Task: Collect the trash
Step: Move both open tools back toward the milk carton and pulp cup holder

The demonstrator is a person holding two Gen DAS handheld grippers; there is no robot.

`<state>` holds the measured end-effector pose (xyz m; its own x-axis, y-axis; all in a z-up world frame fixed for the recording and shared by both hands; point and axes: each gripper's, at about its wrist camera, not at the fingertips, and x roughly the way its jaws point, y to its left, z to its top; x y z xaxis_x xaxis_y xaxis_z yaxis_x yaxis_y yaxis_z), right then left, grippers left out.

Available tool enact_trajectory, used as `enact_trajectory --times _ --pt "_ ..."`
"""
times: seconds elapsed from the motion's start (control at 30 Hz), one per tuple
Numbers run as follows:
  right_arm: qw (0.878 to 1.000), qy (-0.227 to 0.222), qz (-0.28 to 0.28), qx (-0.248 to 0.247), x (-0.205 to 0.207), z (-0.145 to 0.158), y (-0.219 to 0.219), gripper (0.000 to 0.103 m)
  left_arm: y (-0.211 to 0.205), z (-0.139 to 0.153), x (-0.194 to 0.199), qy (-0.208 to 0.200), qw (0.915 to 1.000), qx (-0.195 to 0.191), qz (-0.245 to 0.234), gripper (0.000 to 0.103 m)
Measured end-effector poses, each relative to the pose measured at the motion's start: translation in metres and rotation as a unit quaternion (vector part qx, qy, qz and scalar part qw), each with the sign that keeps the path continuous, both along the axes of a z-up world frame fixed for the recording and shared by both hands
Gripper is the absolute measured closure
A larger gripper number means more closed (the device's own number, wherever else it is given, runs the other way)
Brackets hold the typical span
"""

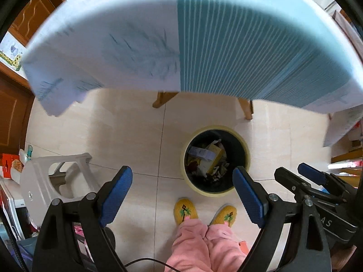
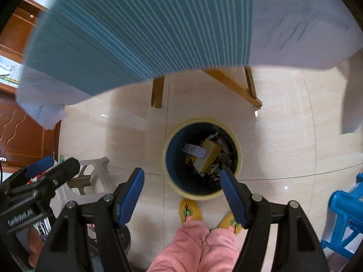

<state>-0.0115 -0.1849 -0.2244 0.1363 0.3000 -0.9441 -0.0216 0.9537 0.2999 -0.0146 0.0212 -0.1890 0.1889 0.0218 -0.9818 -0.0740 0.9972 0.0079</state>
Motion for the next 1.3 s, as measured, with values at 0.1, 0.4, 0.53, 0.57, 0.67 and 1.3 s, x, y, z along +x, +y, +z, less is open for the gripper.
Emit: enact_trajectory --times 0.1,0.4,0.53,0.57,0.67,1.3 --pt "1.0 -0.008 0.016 -0.01 -0.006 0.037 0.002 0.033 -0.001 0.036 -0.007 -0.009 0.9999 0.002 -0.004 0.014" --pt "0.998 -0.044 0.052 0.0 -0.021 0.138 0.006 0.033 -0.008 0.135 -0.022 -0.048 0.9985 0.016 -0.022 0.014" --pt "0.995 -0.08 0.059 0.0 -0.022 0.183 0.004 0.033 -0.01 0.173 -0.022 -0.069 0.9973 0.016 -0.02 0.014" --pt "0.994 -0.088 0.058 0.0 -0.02 0.192 0.004 0.033 -0.012 0.184 -0.022 -0.077 0.9968 0.016 -0.019 0.014" --pt "0.992 -0.113 0.056 0.003 -0.017 0.22 -0.001 0.033 -0.018 0.214 -0.023 -0.105 0.9939 0.027 -0.02 0.014" --pt "0.972 -0.226 0.05 0.045 0.009 0.325 -0.032 0.033 -0.055 0.312 -0.009 -0.193 0.9776 0.084 -0.013 0.014"
